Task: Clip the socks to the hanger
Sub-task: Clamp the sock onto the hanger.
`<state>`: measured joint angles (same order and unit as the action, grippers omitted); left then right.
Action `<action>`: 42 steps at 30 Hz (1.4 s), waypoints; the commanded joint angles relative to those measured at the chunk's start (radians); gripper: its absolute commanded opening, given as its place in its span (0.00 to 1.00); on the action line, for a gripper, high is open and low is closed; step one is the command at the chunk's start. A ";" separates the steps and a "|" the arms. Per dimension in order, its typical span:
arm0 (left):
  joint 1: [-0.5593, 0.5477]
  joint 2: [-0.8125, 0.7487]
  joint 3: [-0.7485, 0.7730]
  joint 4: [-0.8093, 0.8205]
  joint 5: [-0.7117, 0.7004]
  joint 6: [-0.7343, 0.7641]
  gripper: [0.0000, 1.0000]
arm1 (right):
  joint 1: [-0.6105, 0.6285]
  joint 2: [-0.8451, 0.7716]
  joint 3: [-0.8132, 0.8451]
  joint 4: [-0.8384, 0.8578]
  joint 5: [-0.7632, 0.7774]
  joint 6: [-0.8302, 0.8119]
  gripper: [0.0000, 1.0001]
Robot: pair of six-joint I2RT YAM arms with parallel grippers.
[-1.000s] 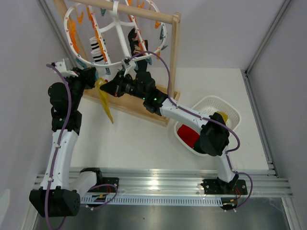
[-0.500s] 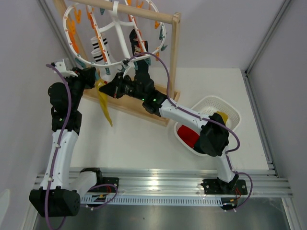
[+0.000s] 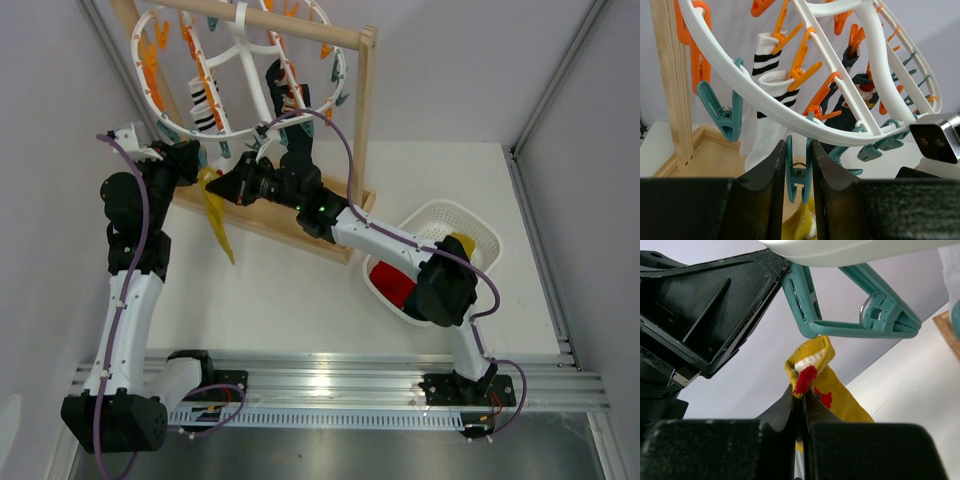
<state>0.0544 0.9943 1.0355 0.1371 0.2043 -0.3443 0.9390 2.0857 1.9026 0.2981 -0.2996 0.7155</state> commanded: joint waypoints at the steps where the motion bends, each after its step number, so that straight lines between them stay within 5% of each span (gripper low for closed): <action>1: -0.013 -0.022 -0.003 0.065 0.020 -0.025 0.01 | -0.002 0.036 0.032 -0.008 -0.003 0.041 0.00; 42: -0.013 -0.037 0.012 0.021 0.017 -0.035 0.01 | -0.043 0.025 0.001 0.082 0.013 0.056 0.00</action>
<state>0.0494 0.9924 1.0264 0.1345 0.2138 -0.3595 0.9115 2.1170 1.9232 0.3752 -0.3073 0.7589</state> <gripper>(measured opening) 0.260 0.024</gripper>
